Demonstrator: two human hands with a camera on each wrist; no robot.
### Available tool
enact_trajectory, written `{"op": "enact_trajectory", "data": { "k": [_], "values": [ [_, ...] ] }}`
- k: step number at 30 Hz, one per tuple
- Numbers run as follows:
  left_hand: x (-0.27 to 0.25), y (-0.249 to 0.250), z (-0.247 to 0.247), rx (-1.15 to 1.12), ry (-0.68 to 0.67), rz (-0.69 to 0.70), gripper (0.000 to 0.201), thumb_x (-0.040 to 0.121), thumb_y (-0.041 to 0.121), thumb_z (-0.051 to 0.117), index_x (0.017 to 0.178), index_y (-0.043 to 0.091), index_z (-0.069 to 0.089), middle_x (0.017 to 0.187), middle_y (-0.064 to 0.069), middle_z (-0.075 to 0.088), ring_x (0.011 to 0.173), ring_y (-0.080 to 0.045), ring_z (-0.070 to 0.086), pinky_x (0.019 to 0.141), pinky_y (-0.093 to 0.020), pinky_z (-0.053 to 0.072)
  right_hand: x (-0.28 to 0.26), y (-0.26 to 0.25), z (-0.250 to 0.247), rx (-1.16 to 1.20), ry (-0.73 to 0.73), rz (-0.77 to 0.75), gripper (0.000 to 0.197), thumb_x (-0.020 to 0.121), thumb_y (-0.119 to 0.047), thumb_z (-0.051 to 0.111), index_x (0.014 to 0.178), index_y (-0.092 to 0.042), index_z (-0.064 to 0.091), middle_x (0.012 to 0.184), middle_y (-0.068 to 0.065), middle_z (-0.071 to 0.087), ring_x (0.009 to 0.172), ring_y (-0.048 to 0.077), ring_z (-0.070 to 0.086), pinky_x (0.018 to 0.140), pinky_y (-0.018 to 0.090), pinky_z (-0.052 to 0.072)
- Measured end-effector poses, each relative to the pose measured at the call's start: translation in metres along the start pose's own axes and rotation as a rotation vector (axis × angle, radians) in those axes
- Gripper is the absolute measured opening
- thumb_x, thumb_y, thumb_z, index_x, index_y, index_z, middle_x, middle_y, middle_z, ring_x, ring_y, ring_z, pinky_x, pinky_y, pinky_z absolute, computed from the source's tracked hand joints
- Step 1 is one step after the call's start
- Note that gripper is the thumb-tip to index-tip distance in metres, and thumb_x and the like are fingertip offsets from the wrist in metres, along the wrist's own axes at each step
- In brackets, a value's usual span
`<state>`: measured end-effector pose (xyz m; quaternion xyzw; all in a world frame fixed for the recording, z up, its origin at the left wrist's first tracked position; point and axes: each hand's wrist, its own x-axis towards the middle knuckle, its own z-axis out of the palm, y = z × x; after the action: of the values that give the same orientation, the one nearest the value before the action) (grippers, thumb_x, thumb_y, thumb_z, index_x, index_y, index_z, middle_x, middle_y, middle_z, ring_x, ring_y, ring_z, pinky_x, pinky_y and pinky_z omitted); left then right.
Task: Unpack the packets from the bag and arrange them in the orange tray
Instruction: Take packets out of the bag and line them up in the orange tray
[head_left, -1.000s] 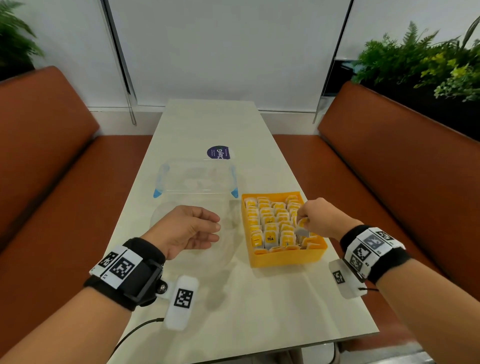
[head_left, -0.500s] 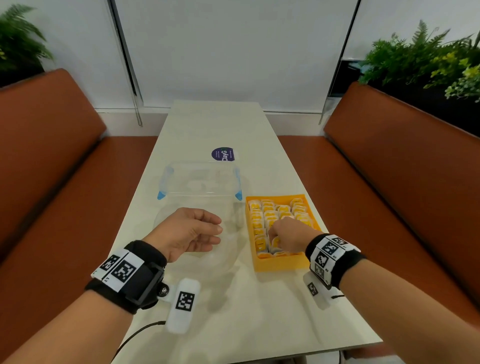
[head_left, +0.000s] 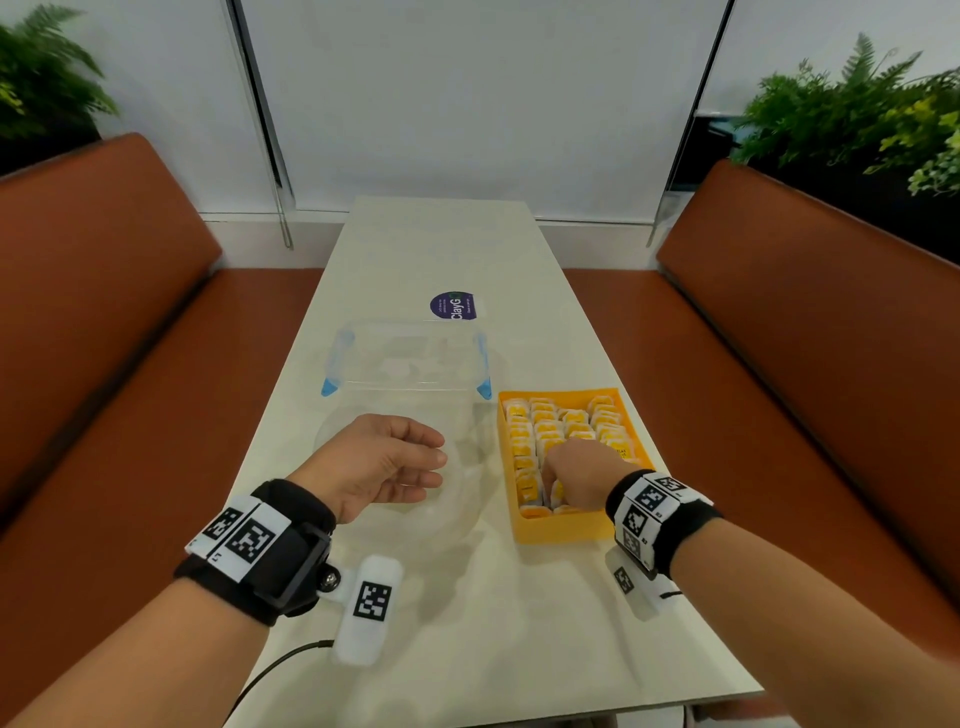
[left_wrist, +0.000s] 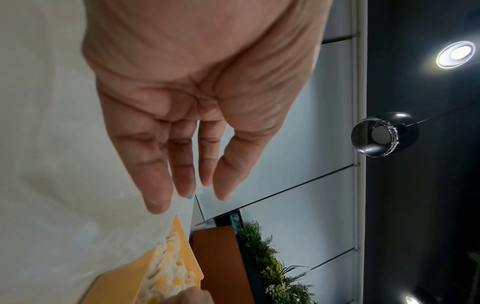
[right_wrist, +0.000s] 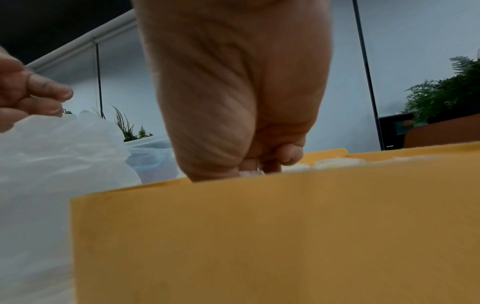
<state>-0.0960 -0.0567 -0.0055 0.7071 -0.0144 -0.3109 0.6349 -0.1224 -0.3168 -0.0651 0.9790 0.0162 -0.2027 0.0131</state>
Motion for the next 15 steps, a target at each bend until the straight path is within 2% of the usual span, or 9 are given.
{"op": "enact_trajectory", "data": {
  "k": [5, 10, 13, 15],
  "values": [
    [-0.0003, -0.0006, -0.0023, -0.008, 0.0, 0.0, 0.021, 0.079, 0.0, 0.072, 0.099, 0.006, 0.067, 0.085, -0.008, 0.07, 0.081, -0.025, 0.07, 0.062, -0.029, 0.056, 0.0021, -0.002, 0.0, 0.011, 0.051, 0.028, 0.031, 0.084, -0.002, 0.055, 0.101, -0.023, 0.069, 0.113, 0.005, 0.065, 0.101, 0.027, 0.062, 0.076, 0.034, 0.053],
    [-0.0002, -0.0025, -0.0031, -0.005, 0.004, -0.003, 0.022, 0.079, 0.0, 0.072, 0.1, 0.005, 0.067, 0.089, -0.01, 0.07, 0.082, -0.026, 0.07, 0.062, -0.029, 0.056, 0.0001, -0.0014, -0.0043, 0.017, 0.071, 0.047, 0.026, 0.085, -0.005, 0.057, 0.098, -0.024, 0.069, 0.112, 0.005, 0.063, 0.099, 0.027, 0.062, 0.071, 0.034, 0.05],
    [0.0001, -0.0016, -0.0044, -0.007, 0.003, -0.001, 0.022, 0.08, 0.0, 0.071, 0.1, 0.005, 0.067, 0.089, -0.01, 0.07, 0.082, -0.025, 0.07, 0.062, -0.029, 0.056, -0.0017, -0.0023, -0.0068, 0.04, -0.002, -0.003, 0.027, 0.082, -0.004, 0.058, 0.098, -0.021, 0.072, 0.11, 0.005, 0.066, 0.099, 0.028, 0.062, 0.075, 0.034, 0.052],
    [0.0003, -0.0002, -0.0039, -0.006, 0.0, 0.003, 0.021, 0.08, 0.0, 0.071, 0.1, 0.006, 0.067, 0.088, -0.009, 0.07, 0.082, -0.025, 0.07, 0.063, -0.029, 0.056, -0.0027, -0.0044, -0.0062, 0.037, -0.042, -0.028, 0.026, 0.081, -0.004, 0.06, 0.097, -0.019, 0.073, 0.105, 0.006, 0.069, 0.094, 0.029, 0.064, 0.072, 0.033, 0.052]
  ]
}}
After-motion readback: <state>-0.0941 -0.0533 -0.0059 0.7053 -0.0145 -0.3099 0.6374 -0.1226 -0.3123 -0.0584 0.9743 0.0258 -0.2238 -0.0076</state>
